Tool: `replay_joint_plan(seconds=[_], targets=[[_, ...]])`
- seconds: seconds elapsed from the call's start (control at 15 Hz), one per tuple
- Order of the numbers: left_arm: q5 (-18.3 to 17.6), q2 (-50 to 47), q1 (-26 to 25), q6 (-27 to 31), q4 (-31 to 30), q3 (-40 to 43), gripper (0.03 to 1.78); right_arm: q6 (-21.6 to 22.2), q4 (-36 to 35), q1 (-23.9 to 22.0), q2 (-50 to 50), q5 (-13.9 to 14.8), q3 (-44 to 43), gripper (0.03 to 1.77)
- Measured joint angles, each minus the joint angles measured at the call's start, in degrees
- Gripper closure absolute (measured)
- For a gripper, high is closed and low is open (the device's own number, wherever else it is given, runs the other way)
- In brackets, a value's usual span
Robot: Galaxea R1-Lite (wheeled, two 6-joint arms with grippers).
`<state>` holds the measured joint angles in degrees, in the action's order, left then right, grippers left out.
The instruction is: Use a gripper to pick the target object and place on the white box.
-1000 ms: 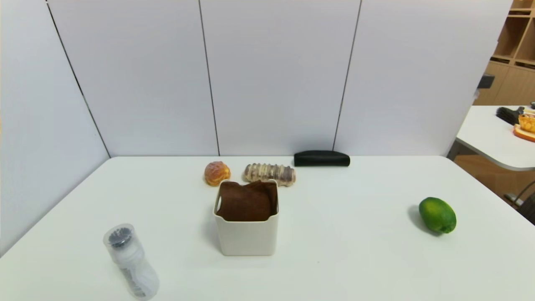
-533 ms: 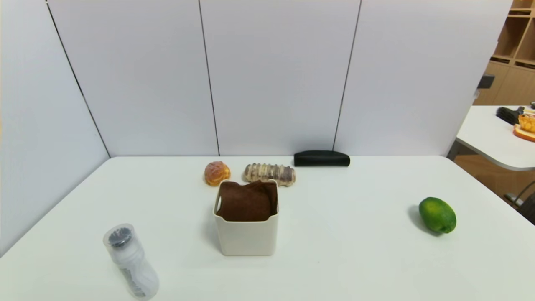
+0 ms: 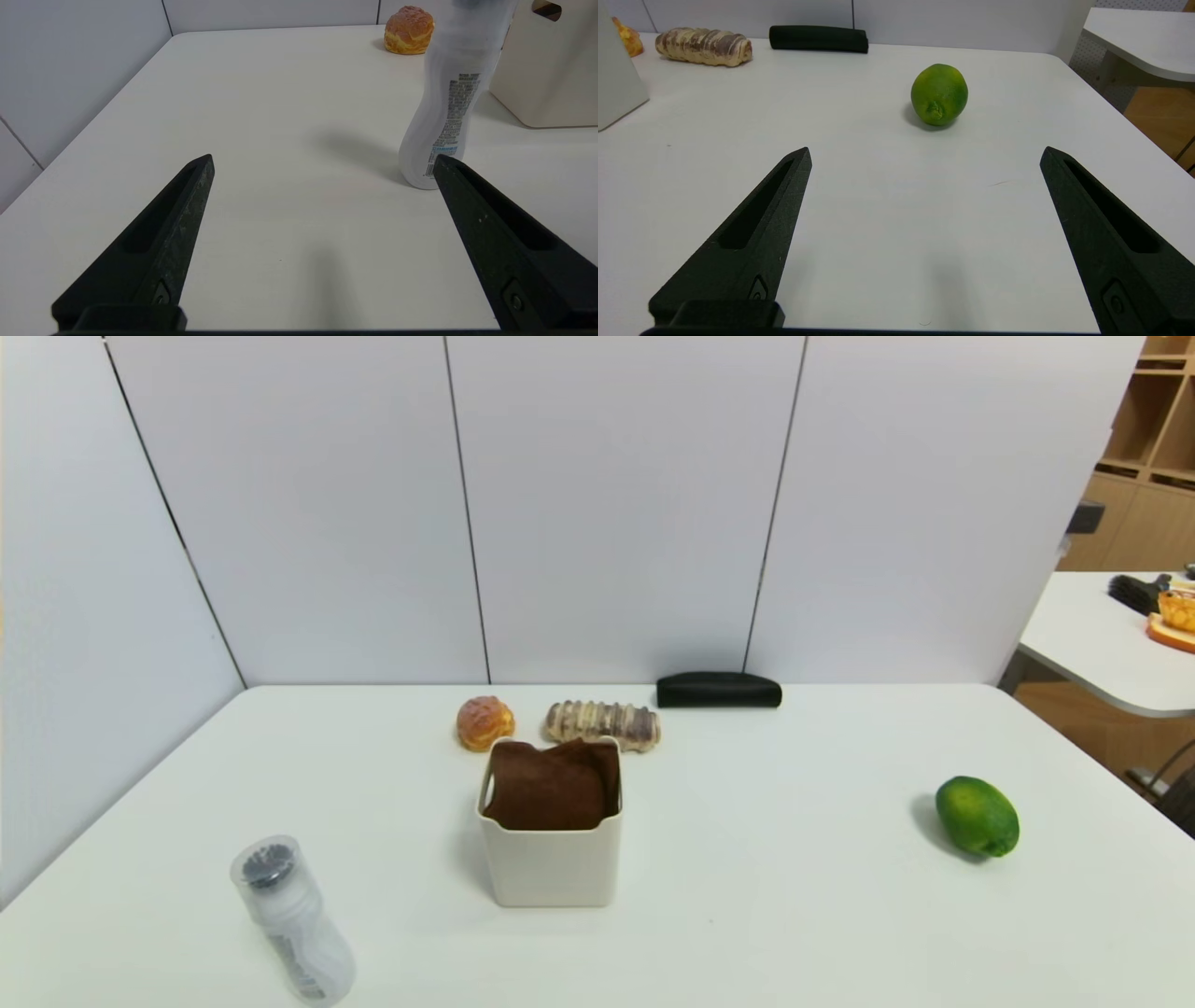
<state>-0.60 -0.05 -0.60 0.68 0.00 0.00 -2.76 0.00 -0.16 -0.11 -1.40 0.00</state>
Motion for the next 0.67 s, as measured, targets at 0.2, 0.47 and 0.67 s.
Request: replay_joint_plan(seconds=[0.2, 0.47, 0.67], targets=[[0.0, 0.0, 0.0, 0.0, 0.0, 0.0, 0.12, 0.0, 0.0, 0.0, 0.0, 0.0, 0.0, 0.1], [0.0, 0.0, 0.0, 0.0, 0.0, 0.0, 0.12, 0.2, 0.0, 0.0, 0.0, 0.2, 0.0, 0.1], [0.0, 0.0, 0.0, 0.0, 0.0, 0.0, 0.12, 1.5, 0.0, 0.0, 0.0, 0.7, 0.0, 0.1]])
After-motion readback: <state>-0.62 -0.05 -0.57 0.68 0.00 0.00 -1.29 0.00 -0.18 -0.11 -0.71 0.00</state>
